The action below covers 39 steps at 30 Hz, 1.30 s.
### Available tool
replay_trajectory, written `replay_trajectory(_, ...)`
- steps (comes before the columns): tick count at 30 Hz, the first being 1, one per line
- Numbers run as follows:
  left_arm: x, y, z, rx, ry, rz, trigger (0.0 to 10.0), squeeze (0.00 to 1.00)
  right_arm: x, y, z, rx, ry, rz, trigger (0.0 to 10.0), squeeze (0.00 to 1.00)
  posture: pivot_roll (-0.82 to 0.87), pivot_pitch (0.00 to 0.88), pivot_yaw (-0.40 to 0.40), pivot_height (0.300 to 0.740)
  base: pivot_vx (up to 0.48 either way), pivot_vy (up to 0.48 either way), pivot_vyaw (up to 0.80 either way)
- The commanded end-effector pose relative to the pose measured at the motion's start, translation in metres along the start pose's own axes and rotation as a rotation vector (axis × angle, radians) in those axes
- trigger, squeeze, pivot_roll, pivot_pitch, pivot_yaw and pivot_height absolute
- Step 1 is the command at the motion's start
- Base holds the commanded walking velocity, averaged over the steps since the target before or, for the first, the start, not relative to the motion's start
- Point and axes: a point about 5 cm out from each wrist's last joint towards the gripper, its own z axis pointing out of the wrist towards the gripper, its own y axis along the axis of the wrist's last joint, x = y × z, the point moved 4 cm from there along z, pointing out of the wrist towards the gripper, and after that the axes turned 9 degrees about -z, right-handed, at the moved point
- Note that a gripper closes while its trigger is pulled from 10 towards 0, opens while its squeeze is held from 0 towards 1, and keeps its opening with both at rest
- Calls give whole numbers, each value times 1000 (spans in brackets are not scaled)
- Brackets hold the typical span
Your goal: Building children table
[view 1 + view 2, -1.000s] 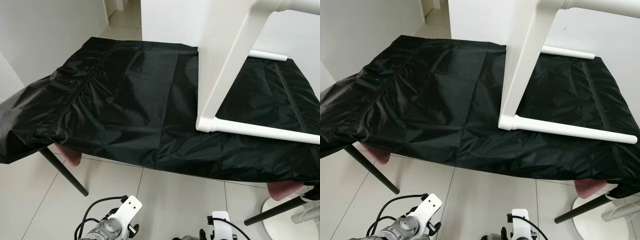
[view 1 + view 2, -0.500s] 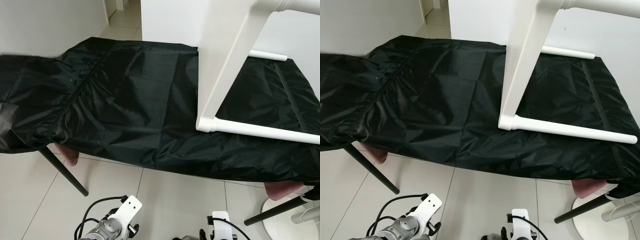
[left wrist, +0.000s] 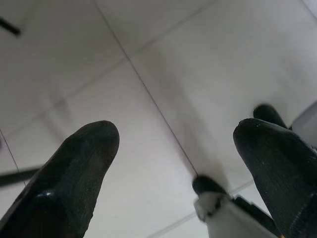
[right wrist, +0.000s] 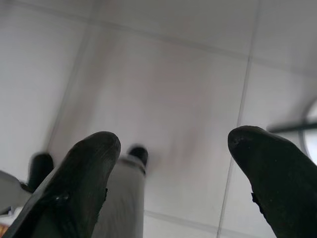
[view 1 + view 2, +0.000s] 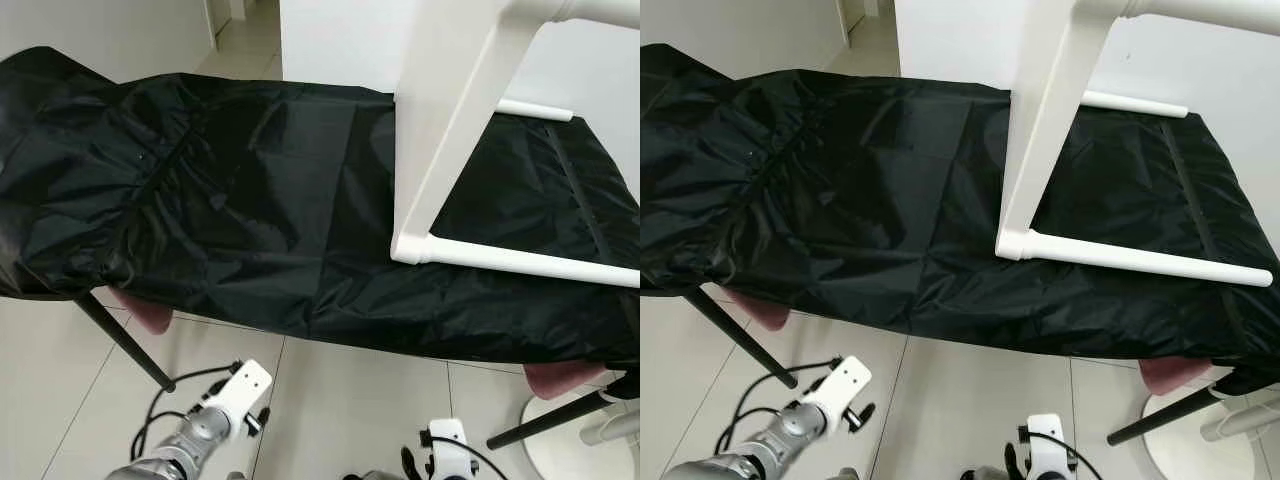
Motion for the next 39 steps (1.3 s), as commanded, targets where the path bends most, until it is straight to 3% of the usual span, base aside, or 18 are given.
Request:
replay_trajectory(1,-6,1,-2,-22,-77,8,10000,0,8,2,-3,-34,60,-21,10000,0,17,0,-15,740,0,0,0)
replay_trajectory(4,-6,2,-3,-33,-94,9,10000,0,10,4,-3,-53,79,-36,10000,0,17,0,-15,740,0,0,0)
replay_trajectory(8,-3,14,-24,-149,-345,68,10000,0,14,24,-18,-233,297,-110,10000,0,17,7,-25,740,0,0,0)
replay_trajectory(13,1,21,-32,-189,-403,138,10000,0,11,29,-28,-279,389,-195,10000,0,19,10,-29,740,0,0,0)
replay_trajectory(15,2,29,-45,-228,-516,207,10000,0,5,39,-44,-328,484,-293,10000,0,21,12,-37,740,0,0,0)
replay_trajectory(16,2,29,-45,-228,-516,207,10000,0,5,39,-44,-328,484,-293,10000,0,21,12,-37,740,0,0,0)
replay_trajectory(19,-2,45,-65,-279,-657,285,10000,0,0,54,-71,-370,613,-339,10000,0,26,10,-42,740,0,0,0)
replay_trajectory(24,-4,49,-70,-291,-687,301,10000,0,-1,57,-77,-376,639,-349,10000,0,26,10,-42,740,0,0,0)
replay_trajectory(25,-10,61,-79,-333,-735,323,10000,0,-5,65,-87,-389,676,-361,10000,0,21,7,-42,740,0,0,0)
replay_trajectory(26,-10,61,-79,-333,-735,323,10000,0,-5,65,-87,-389,676,-361,10000,0,21,7,-42,740,0,0,0)
replay_trajectory(27,-19,87,-98,-406,-812,337,10000,0,-11,88,-104,-446,716,-363,10000,0,18,1,-41,740,0,0,0)
replay_trajectory(28,-19,87,-98,-406,-812,337,10000,0,-11,88,-104,-446,716,-363,10000,0,18,1,-41,740,0,0,0)
replay_trajectory(30,-23,109,-109,-481,-835,332,10000,0,-15,110,-113,-519,720,-357,10000,0,19,0,-40,740,0,0,0)
replay_trajectory(36,-19,142,-117,-591,-794,298,10000,0,-25,147,-114,-649,636,-346,10000,0,21,0,-36,740,0,0,0)
replay_trajectory(37,-16,157,-123,-643,-778,267,10000,0,-31,166,-115,-725,572,-330,10000,0,26,0,-38,740,0,0,0)
replay_trajectory(38,-16,157,-123,-643,-778,267,10000,0,-31,166,-115,-725,572,-330,10000,0,26,0,-38,740,0,0,0)
replay_trajectory(39,-14,169,-130,-687,-770,230,10000,0,-37,184,-116,-784,511,-286,10000,0,30,0,-39,740,0,0,0)
